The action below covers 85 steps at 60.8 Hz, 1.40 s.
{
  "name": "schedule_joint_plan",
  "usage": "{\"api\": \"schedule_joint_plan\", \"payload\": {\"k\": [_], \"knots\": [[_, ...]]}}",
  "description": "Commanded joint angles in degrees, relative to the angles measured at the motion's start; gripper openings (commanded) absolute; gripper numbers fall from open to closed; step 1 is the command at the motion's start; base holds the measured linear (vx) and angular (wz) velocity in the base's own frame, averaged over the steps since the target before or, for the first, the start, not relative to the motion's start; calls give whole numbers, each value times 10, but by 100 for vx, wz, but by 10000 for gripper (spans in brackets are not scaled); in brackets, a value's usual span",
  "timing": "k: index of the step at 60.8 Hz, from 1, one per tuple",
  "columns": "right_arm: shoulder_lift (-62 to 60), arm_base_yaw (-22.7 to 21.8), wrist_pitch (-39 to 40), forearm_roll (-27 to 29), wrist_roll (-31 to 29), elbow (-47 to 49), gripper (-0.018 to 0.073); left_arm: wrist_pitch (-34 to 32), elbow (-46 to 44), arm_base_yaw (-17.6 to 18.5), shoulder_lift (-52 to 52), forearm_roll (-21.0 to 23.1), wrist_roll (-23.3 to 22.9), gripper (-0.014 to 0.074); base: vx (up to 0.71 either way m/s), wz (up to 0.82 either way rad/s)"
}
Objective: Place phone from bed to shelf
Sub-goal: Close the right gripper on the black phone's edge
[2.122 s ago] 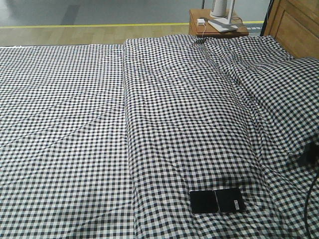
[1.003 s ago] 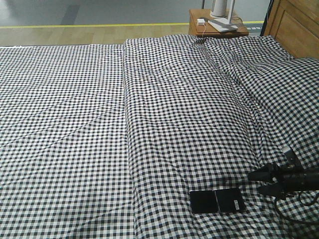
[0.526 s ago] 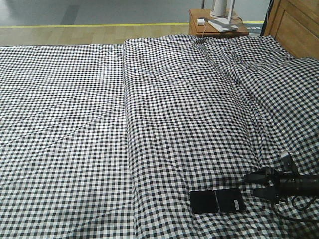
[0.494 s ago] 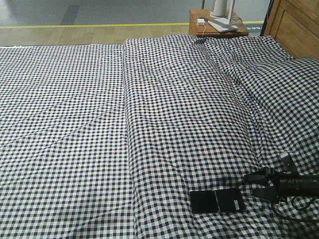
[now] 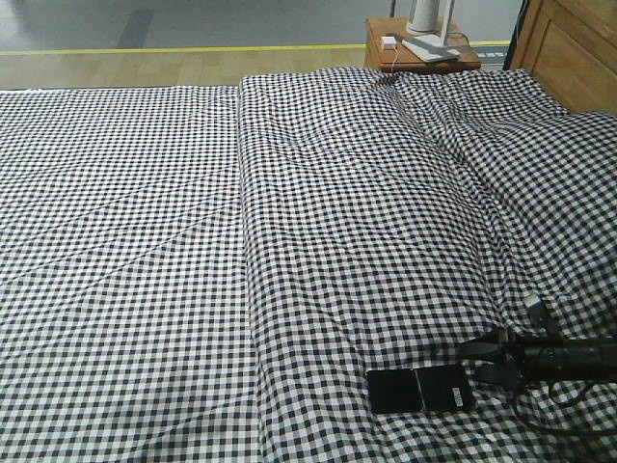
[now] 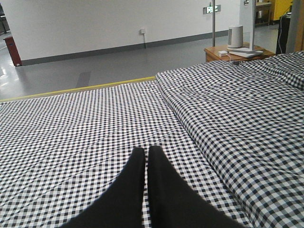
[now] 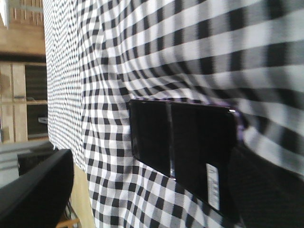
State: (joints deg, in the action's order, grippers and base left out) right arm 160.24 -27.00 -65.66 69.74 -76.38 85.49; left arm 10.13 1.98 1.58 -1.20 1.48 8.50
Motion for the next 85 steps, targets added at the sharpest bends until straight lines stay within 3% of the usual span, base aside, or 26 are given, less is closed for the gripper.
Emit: {"api": "schedule_joint_plan", "payload": {"k": [1,31,56,85], "knots": [[-32,2,-25,12,-12,8,615,-41,-13,2,-2,5,-3,1,0,0],[-19,2,6,14,-21,8,607,-41,-13,2,-2,5,-3,1,0,0],[28,4,-60,52,-25,8,595,-41,-13,2,-2,5,-3,1,0,0],[28,62,-50,61,-39,16,594,-41,-13,2,-2,5,-3,1,0,0]]}}
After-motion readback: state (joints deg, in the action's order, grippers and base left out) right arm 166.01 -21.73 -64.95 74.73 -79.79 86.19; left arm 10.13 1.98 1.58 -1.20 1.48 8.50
